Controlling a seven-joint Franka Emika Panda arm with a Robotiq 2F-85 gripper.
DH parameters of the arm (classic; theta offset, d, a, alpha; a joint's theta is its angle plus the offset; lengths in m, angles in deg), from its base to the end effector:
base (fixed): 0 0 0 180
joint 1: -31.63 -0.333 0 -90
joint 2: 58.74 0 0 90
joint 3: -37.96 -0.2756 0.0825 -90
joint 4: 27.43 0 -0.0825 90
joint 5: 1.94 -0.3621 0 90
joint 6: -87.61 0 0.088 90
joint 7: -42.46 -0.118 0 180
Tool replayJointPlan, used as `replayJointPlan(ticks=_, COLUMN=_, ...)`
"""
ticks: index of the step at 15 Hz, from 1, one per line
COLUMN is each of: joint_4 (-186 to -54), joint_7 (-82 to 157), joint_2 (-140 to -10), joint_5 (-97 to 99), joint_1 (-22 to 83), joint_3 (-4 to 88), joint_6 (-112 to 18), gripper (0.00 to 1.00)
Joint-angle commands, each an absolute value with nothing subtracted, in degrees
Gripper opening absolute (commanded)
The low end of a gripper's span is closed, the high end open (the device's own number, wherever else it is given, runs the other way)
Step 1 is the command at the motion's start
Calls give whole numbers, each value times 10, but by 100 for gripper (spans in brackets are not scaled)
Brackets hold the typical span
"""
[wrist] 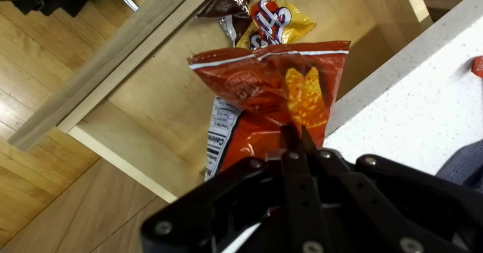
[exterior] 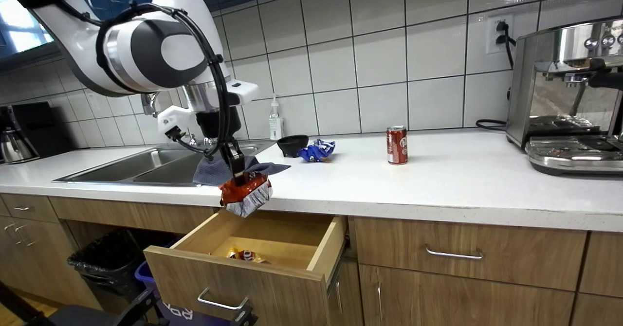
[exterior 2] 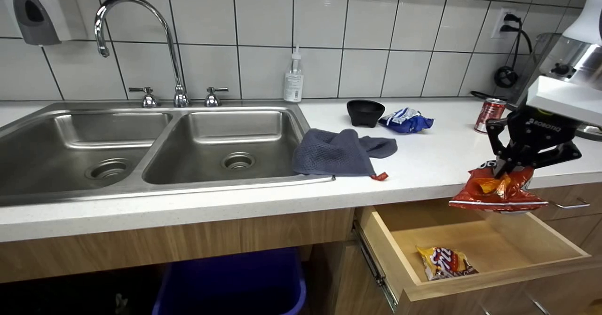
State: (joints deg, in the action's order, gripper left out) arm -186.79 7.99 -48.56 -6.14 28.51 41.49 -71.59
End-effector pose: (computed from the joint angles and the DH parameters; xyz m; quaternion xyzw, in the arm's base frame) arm 0.3959 -0.0045 0.2490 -0.9398 0.3298 -0.0768 0.0459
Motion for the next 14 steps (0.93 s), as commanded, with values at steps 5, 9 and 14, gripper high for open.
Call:
replayJointPlan(ticks=5, joint_4=-1868, joint_7=132, joint_2=-509, joint_5=-80, joint_1=307, joint_3=394, joint_6=-690, gripper=0)
replayJointPlan(ticks=9, joint_4=-1868, joint_7=135, joint_2=-536, joint_5=-76, joint_1=308, joint_3=393, joint_6=-695, gripper=0)
replayJointPlan(ticks=14, joint_4=-1868, joint_7=135, joint_2=-565, joint_5=-72, joint_1=306, joint_3=395, joint_6=-697, gripper=0)
